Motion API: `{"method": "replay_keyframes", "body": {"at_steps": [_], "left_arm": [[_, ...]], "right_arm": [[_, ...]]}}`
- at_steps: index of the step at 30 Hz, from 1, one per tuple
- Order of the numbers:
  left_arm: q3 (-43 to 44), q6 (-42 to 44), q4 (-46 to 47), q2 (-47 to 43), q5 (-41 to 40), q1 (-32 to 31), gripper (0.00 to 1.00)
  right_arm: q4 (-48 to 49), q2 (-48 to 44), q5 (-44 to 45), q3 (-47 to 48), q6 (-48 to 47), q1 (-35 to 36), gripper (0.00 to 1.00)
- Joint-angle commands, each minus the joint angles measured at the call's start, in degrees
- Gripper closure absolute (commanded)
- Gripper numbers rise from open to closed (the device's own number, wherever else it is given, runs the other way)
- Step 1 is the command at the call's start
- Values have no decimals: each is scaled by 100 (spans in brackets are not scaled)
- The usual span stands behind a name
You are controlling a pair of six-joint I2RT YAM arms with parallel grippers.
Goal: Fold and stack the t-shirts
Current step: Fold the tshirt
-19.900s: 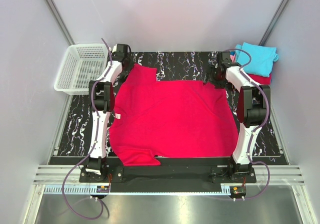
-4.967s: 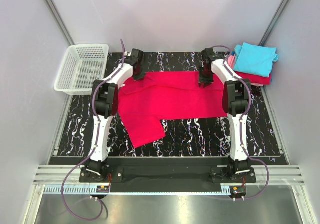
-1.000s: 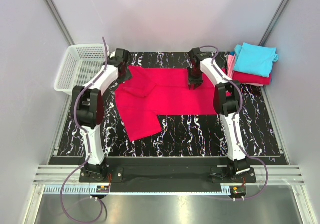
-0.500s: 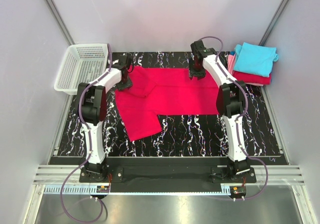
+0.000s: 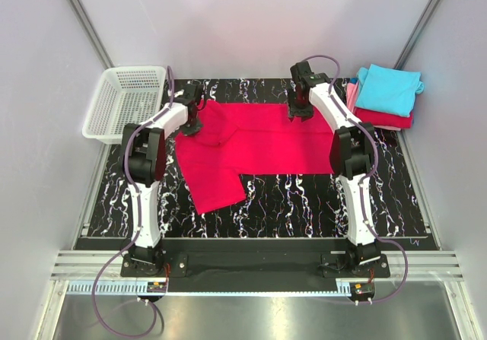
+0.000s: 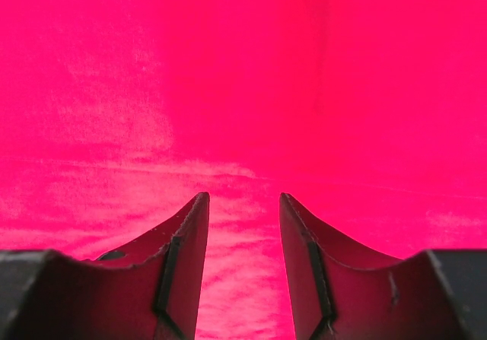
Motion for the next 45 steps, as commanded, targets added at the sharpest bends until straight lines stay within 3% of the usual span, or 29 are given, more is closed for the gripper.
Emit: {"method": "replay_keyframes", "body": {"at_steps": [1, 12, 34, 41, 45], "left_arm": [[69, 41, 124, -171, -175, 10, 100], [-951, -222, 98, -1322, -166, -183, 99], [-2463, -1013, -526, -2114, -526, -957, 85], [-2490, -1013, -552, -2474, -676, -965, 78], [-2314, -1092, -605, -2677, -948, -965, 73]], "right_arm": [[29, -565, 151, -73, -2, 56, 51], [29, -618, 2, -249, 165, 56, 51], [46, -609, -218, -416, 130, 56, 51], [117, -653, -367, -609, 147, 56, 51], [204, -767, -919, -767, 261, 117, 51]]}}
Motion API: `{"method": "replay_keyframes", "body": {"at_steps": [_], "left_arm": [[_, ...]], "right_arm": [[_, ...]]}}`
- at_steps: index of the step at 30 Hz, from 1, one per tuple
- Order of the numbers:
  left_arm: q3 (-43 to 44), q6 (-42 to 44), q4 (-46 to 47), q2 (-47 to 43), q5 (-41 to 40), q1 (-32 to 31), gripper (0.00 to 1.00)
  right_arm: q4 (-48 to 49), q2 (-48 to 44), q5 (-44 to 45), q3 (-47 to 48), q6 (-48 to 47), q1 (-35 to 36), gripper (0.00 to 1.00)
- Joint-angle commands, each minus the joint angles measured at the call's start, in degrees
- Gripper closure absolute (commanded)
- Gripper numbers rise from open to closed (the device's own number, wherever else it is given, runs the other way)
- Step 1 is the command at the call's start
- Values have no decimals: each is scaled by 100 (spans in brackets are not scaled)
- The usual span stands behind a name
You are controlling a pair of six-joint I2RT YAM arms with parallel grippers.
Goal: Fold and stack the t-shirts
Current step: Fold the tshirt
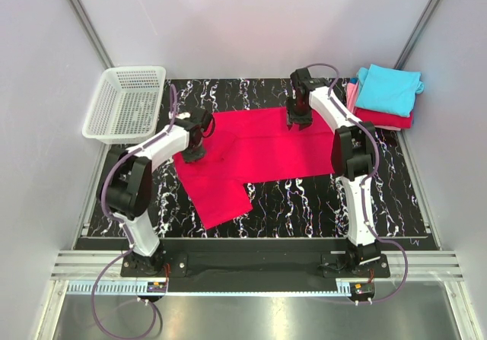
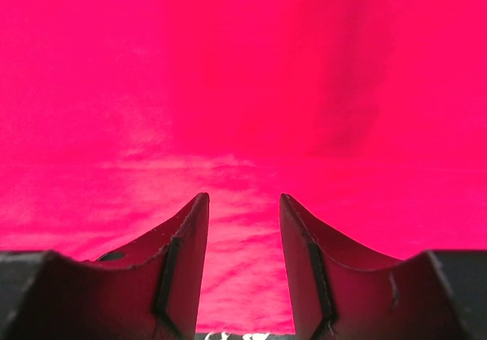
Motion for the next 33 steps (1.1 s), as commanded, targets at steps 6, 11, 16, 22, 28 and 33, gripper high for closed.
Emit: {"method": "replay_keyframes", "body": {"at_steps": [6, 11, 16, 22, 28, 33], "left_arm": [[546, -177, -81, -450, -466, -17, 68], [617, -203, 112, -284, -343, 88, 64], [1319, -62, 350, 647, 272, 457, 65], [2224, 87, 456, 1604, 844, 703, 67], [2559, 87, 420, 2054, 888, 809, 68], [2875, 210, 298, 2406, 800, 897, 68]], "right_arm": [[527, -940, -928, -728, 172, 699, 51], [1370, -1467, -1474, -1695, 453, 1103, 51], [1890, -1521, -2063, -1916, 735, 1481, 51], [2259, -1292, -2406, -1811, 1025, 1763, 52], [2400, -914, -2643, -1538, 1209, 1956, 52], [2426, -423, -2828, -1214, 1280, 2106, 52]]}}
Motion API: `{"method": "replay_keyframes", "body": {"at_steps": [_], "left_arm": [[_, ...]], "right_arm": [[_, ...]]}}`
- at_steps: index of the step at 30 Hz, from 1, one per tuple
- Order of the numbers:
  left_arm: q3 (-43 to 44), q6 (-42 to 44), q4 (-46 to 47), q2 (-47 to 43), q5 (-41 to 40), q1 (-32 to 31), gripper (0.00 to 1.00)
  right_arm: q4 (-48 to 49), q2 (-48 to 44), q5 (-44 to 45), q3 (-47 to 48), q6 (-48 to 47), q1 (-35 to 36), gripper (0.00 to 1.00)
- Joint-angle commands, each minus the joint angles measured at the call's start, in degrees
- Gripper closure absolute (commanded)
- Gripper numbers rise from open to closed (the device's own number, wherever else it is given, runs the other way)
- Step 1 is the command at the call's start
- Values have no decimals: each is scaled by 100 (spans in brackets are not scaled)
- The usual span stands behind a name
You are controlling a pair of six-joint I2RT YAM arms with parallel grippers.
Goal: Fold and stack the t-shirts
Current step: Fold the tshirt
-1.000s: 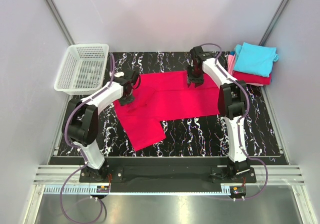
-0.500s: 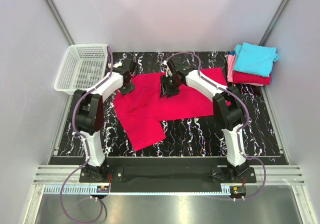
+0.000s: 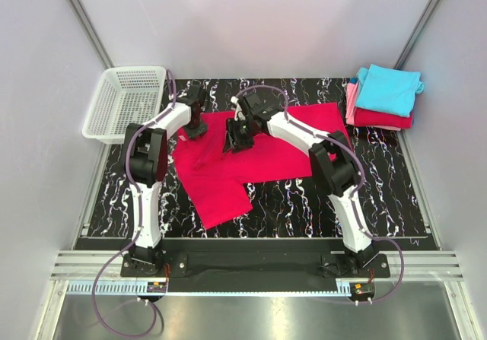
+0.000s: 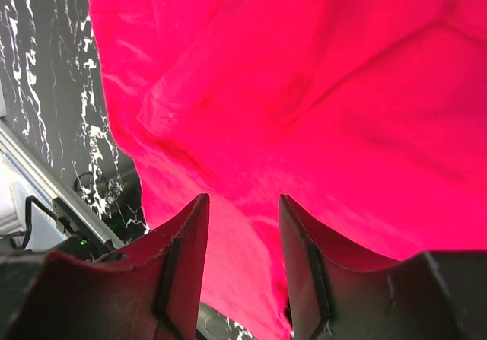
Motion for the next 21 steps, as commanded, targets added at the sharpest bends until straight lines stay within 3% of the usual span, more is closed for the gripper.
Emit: {"method": "replay_keyframes", "body": {"at_steps": [1, 21], "left_arm": [[388, 144, -11, 172, -11, 101, 68], [661, 250, -73, 419, 103, 339, 68]], "right_arm": [[145, 328, -260, 352, 126, 141, 52], [382, 1031, -146, 985, 205, 229, 53]]}}
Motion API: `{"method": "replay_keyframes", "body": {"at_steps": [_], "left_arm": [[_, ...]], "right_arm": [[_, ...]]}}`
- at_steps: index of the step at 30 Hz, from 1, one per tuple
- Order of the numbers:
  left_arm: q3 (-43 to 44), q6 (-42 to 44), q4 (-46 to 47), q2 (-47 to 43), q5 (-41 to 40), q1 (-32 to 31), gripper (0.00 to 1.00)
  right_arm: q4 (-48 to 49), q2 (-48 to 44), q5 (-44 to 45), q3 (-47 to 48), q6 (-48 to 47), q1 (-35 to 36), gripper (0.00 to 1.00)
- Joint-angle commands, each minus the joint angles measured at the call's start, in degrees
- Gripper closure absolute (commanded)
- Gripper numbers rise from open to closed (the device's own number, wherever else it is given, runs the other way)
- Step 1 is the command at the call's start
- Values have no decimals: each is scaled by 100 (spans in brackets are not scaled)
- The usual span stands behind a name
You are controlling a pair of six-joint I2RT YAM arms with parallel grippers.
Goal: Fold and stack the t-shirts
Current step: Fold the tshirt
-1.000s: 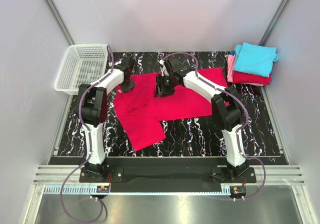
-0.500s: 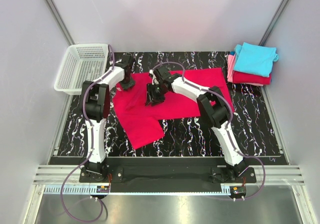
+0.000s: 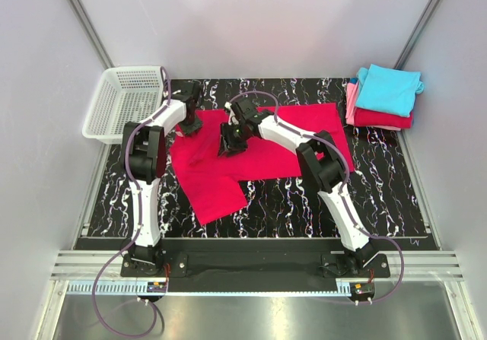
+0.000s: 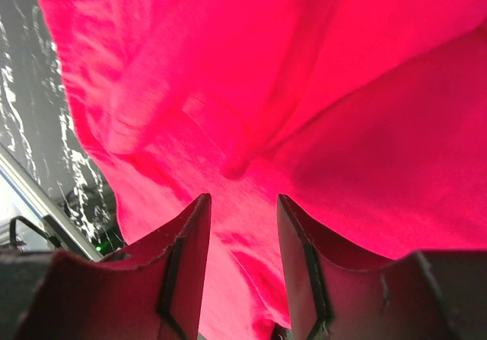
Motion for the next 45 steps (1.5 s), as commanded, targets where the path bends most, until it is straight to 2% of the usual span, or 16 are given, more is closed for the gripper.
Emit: {"method": "replay_keyframes", "body": {"at_steps": [1, 14, 16, 19, 32, 43, 45], "left_arm": [[189, 86, 4, 108, 97, 50, 68], [198, 113, 4, 108, 185, 68, 68], [215, 121, 4, 126, 185, 77, 68], [268, 139, -5, 152, 185, 94, 68], [698, 244, -154, 398, 44, 261, 68], [1006, 376, -190, 627, 53, 288, 67], [1068, 402, -190, 679, 105, 288, 67]], "right_arm": [[218, 100, -43, 384, 65, 78, 53], [148, 654, -78, 973, 92, 78, 54], [112, 654, -26, 964, 91, 78, 68], [33, 567, 80, 912, 56, 78, 100], [-116, -690, 809, -274, -111, 140, 100], [-292, -875, 1327, -653, -181, 175, 100], [-353, -823, 1302, -636, -199, 175, 95]]}}
